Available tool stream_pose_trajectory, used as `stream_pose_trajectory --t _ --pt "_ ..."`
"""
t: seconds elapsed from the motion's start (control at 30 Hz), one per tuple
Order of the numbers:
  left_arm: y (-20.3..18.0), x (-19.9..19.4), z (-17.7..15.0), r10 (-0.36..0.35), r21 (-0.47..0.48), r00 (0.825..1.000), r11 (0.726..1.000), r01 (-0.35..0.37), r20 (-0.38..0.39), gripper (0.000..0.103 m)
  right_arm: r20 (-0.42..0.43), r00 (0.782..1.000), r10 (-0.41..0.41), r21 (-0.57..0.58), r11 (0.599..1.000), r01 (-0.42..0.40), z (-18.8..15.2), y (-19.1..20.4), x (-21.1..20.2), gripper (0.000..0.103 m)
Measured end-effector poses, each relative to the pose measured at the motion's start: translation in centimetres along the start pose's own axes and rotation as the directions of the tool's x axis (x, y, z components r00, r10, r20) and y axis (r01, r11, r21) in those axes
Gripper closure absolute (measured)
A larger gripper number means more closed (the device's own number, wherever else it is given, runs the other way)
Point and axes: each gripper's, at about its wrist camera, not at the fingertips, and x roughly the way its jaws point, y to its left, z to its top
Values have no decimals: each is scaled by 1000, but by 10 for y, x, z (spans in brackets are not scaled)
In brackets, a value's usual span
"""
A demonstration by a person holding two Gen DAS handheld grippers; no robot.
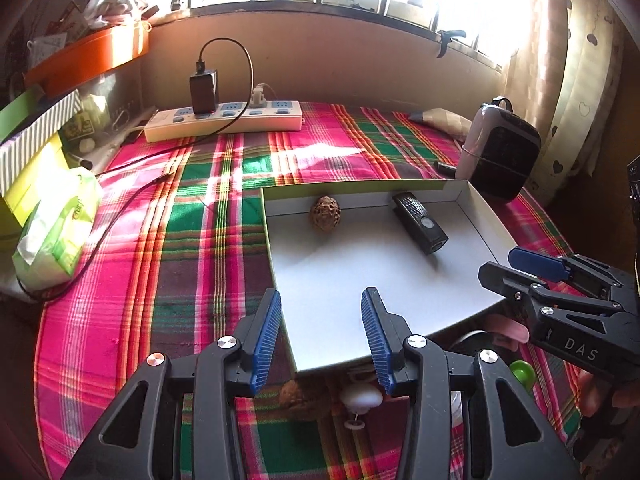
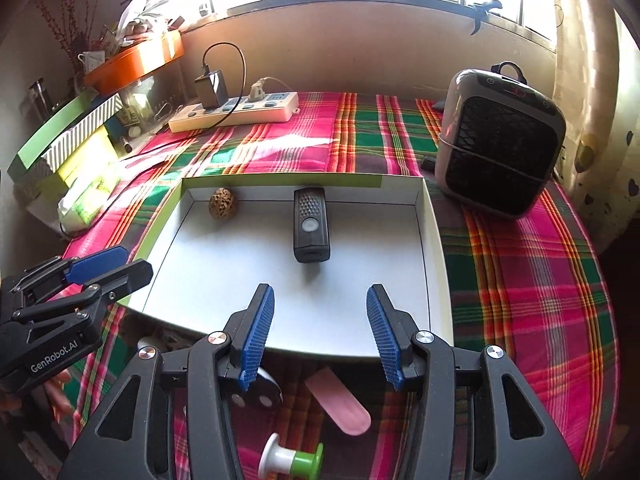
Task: Organize objects
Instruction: 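Withdraw both grippers from the tray back toward the remaining items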
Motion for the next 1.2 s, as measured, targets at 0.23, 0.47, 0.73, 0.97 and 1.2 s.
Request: stream_pose_trajectory --t 0.23,0.47,0.73,0.97,1.2 --pt "6 -15 -24 -10 -23 1000 1000 10 6 63 25 1000 2 9 1000 -2 -16 -3 -17 54" --pt "14 -23 -45 -30 -47 1000 998 30 -1 63 28 1000 11 36 999 -12 -36 -10 -27 54" --pt "10 -21 -61 -60 -33 998 998 59 -18 62 44 998 34 27 999 -36 -56 -13 -32 54" --pt "2 -15 -70 -92 -33 995 995 90 -40 62 36 997 65 34 997 -66 -72 -16 -32 54" --pt "-2 -10 -72 -106 -30 993 994 104 -54 62 33 995 94 26 995 -95 -81 -15 -32 53"
